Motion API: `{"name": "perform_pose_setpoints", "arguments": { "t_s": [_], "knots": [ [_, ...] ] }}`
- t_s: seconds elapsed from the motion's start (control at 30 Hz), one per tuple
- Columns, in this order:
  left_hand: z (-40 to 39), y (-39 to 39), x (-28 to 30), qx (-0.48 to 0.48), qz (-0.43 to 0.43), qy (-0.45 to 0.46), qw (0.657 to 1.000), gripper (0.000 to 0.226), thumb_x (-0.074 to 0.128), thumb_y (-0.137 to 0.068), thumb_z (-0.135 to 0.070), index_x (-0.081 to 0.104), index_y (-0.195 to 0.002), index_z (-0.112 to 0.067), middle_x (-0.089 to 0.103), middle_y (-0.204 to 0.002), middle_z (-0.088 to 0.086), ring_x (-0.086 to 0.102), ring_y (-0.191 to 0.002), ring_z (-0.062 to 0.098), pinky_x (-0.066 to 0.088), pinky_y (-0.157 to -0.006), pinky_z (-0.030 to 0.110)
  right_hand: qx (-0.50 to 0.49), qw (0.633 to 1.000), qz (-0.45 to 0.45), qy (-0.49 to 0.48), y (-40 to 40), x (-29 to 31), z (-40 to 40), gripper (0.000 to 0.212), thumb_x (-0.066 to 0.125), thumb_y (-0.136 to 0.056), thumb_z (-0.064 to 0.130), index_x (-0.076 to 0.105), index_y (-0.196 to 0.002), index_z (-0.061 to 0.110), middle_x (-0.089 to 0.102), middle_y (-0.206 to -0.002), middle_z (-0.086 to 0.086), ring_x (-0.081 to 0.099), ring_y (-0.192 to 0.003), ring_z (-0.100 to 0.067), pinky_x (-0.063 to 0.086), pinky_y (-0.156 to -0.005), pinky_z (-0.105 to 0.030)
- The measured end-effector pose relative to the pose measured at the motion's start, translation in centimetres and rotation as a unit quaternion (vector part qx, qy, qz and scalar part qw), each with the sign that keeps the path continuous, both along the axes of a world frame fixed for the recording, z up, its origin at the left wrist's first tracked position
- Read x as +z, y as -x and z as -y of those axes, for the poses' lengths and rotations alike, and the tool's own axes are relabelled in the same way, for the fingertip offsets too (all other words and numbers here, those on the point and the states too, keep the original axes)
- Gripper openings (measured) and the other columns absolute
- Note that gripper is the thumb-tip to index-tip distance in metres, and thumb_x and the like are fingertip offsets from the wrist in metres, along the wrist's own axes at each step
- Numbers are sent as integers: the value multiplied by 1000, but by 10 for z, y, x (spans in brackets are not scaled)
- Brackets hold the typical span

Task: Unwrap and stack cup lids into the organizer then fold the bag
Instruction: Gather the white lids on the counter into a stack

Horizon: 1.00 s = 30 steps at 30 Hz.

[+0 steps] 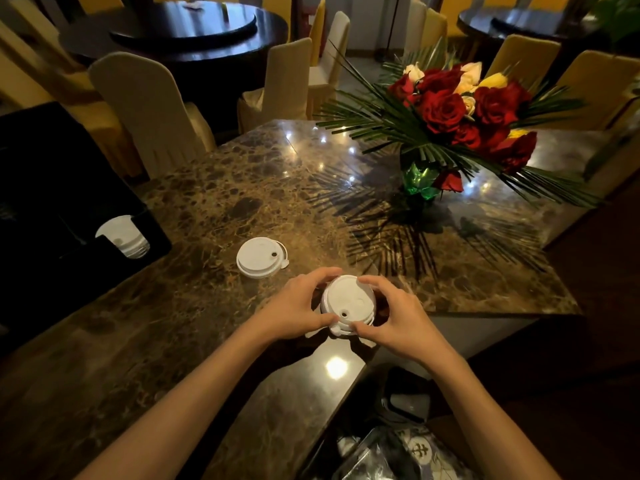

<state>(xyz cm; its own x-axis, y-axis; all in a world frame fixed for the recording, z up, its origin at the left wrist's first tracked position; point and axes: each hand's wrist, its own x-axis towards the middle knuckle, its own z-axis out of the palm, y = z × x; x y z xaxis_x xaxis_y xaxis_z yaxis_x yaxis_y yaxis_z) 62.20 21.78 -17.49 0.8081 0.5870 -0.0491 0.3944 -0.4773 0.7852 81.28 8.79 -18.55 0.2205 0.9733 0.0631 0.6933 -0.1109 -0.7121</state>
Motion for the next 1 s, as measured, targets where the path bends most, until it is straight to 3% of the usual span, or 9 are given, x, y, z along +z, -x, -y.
{"name": "perform_pose_setpoints", "arguments": {
  "t_s": [0.17, 0.37, 0.53, 0.7, 0.87, 1.0],
  "knots": [
    [-3, -1, -3, -7, 10, 38, 999, 77, 84, -77, -17, 48, -146, -20, 63, -137, -2, 59, -126, 8, 49, -108, 39, 0, 1000, -23, 14, 1, -2, -1, 81, 85, -72, 46, 47, -143, 32, 60, -132, 12, 58, -117, -5, 56, -93, -24],
    [-7, 0, -7, -21, 13, 44, 999, 70, 80, -80, -15, 51, -144, -22, 65, -132, -4, 60, -122, 7, 50, -105, 38, -7, 1000, -22, 14, 4, -2, -6, 80, 84, -75, 44, 50, -146, 31, 56, -141, 13, 53, -127, -9, 51, -105, -43],
    [-9, -2, -7, -30, 5, 14, 999, 69, 80, -79, -21, 53, -143, -21, 66, -129, -4, 59, -120, 8, 51, -102, 38, 1, 999, -27, 18, 5, -1, -5, 82, 78, -71, 57, 49, -145, 37, 52, -139, 19, 51, -128, -7, 52, -105, -44],
    [-9, 5, -10, -9, 25, 81, 996, 67, 84, -76, -19, 55, -136, -24, 66, -127, -6, 61, -119, 7, 53, -102, 37, 18, 999, -29, 2, 7, 6, -5, 77, 81, -68, 55, 43, -135, 53, 51, -128, 34, 52, -120, 7, 55, -98, -33],
    [-17, 17, -4, 64, 74, 170, 981, 38, 78, -85, -24, 68, -122, -28, 72, -118, -7, 68, -111, 8, 57, -96, 36, 62, 998, -16, -9, 10, 8, -10, 82, 81, -70, 40, 48, -145, 34, 55, -135, 15, 53, -124, -6, 53, -100, -42],
    [-25, 31, -4, 120, 87, 221, 964, 28, 75, -88, -27, 71, -115, -29, 74, -114, -5, 69, -108, 12, 60, -92, 40, 95, 995, -19, -16, 16, 10, -21, 82, 82, -73, 32, 47, -147, 34, 54, -139, 13, 52, -128, -7, 51, -103, -40]
  ]
}}
